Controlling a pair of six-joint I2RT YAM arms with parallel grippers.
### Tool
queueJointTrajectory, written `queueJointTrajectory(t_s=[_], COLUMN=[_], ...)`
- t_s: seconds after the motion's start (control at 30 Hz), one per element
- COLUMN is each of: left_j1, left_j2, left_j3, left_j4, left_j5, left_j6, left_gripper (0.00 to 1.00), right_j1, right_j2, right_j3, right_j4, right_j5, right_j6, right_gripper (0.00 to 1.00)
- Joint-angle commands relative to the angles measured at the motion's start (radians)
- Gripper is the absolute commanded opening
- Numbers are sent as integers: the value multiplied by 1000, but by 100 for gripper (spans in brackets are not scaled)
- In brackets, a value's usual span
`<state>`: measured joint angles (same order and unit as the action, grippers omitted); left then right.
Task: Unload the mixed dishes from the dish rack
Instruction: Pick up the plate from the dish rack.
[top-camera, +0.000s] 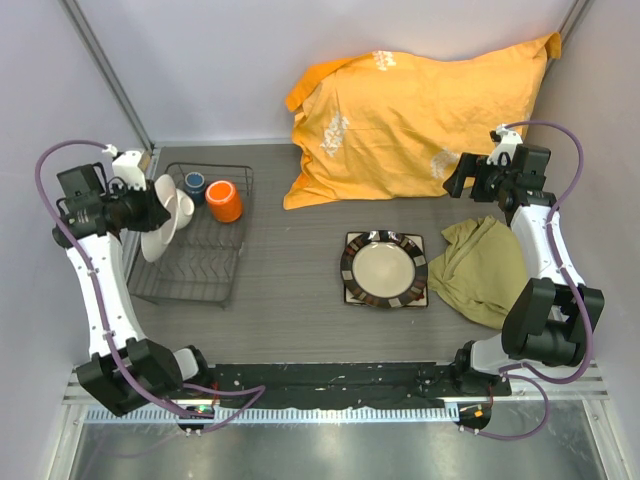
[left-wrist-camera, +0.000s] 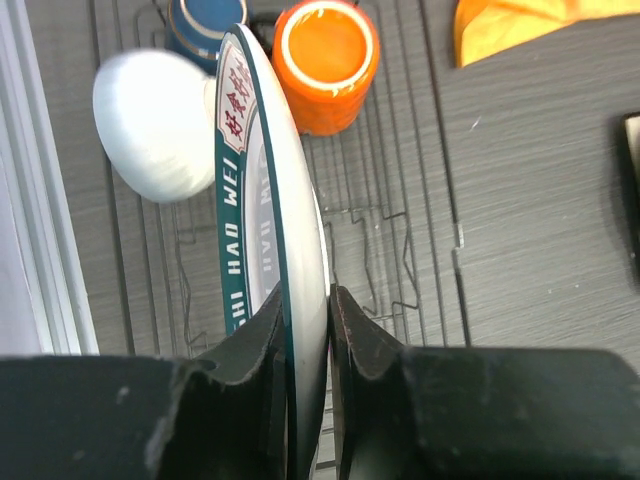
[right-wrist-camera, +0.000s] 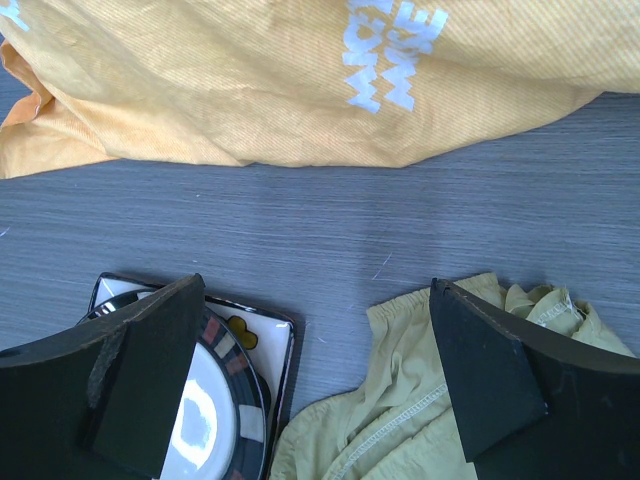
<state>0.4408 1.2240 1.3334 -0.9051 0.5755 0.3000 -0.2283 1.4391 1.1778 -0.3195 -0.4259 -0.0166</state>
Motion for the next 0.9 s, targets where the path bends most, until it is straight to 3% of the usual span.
queueJointTrajectory(t_s=[0.0, 0.17, 0.33, 0.53, 0.57, 0.63, 0.87], left_j1=[7, -4, -115, -431, -535, -620, -1072], left_j2=[-63, -72, -96, -101, -95, -78, 8], left_j3=[107, 182, 220, 259, 265, 282, 263], left_j4=[-12, -44, -12, 57, 72, 86, 201], left_j5=[98, 182, 133, -187, -228, -348, -776], left_j6=[8, -27, -77, -96, -104, -113, -88], left_gripper=[0, 0, 0, 0, 0, 0, 0], right_j1=[6, 4, 4, 4, 4, 4, 4], right_j2=[-6, -3, 0, 0, 0, -2, -2], right_j3=[26, 25, 23, 25, 23, 23, 23], right_j4=[17, 17, 17, 19, 19, 17, 16], right_j5=[-13, -10, -7, -2, -2, 1, 12], right_j6=[6, 6, 4, 1, 1, 1, -6], right_gripper=[100, 100, 100, 100, 100, 100, 100])
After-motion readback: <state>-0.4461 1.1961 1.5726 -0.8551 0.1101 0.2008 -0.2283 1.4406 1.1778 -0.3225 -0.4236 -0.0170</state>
